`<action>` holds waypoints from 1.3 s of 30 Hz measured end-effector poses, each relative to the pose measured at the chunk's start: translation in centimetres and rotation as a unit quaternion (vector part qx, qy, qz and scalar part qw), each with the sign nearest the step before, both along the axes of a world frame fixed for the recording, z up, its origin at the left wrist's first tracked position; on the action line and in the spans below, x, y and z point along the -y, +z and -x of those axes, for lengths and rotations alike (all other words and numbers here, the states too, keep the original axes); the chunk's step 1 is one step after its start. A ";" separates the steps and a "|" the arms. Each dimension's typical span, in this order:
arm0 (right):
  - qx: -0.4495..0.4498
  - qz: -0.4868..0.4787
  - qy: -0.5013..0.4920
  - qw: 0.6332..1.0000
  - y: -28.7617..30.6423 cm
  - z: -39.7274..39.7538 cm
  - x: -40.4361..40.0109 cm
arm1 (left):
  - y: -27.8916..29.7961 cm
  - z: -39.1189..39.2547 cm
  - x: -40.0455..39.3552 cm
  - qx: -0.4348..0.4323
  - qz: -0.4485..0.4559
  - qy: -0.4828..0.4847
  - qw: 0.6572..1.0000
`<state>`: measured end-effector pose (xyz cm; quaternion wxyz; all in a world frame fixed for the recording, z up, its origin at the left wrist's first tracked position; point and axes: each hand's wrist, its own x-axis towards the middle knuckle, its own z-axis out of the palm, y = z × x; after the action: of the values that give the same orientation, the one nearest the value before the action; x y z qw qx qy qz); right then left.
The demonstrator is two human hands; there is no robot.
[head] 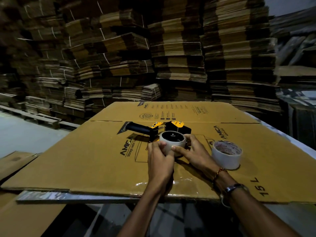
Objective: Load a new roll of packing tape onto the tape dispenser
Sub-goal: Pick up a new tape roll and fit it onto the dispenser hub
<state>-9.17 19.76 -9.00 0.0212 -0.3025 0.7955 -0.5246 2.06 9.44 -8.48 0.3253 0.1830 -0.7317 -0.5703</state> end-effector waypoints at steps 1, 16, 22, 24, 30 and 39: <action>-0.003 -0.004 0.000 1.000 0.0 0.0 0.0 | 0.2 0.1 0.3 0.002 -0.033 -0.001 0.999; -0.018 0.017 0.038 0.999 0.3 -0.2 0.0 | 3.2 3.9 6.1 0.092 -0.147 -0.128 0.976; -0.005 0.019 0.035 0.999 0.1 0.0 0.0 | 1.0 2.3 5.6 0.063 -0.083 -0.109 0.989; -0.009 0.017 0.031 0.999 0.2 -0.1 0.0 | 0.6 1.6 5.0 0.064 -0.027 -0.091 0.993; -0.007 0.009 0.031 0.999 0.5 -0.5 -0.2 | 0.0 -0.4 3.1 0.050 0.117 -0.071 0.989; 0.046 0.013 0.108 0.993 0.9 0.1 -0.7 | 1.6 1.6 6.6 0.092 0.147 -0.207 0.963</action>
<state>-9.22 20.49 -8.06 0.1108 -0.3627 0.7495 -0.5426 0.48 2.85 -6.87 0.1551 0.0294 -0.8563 -0.4918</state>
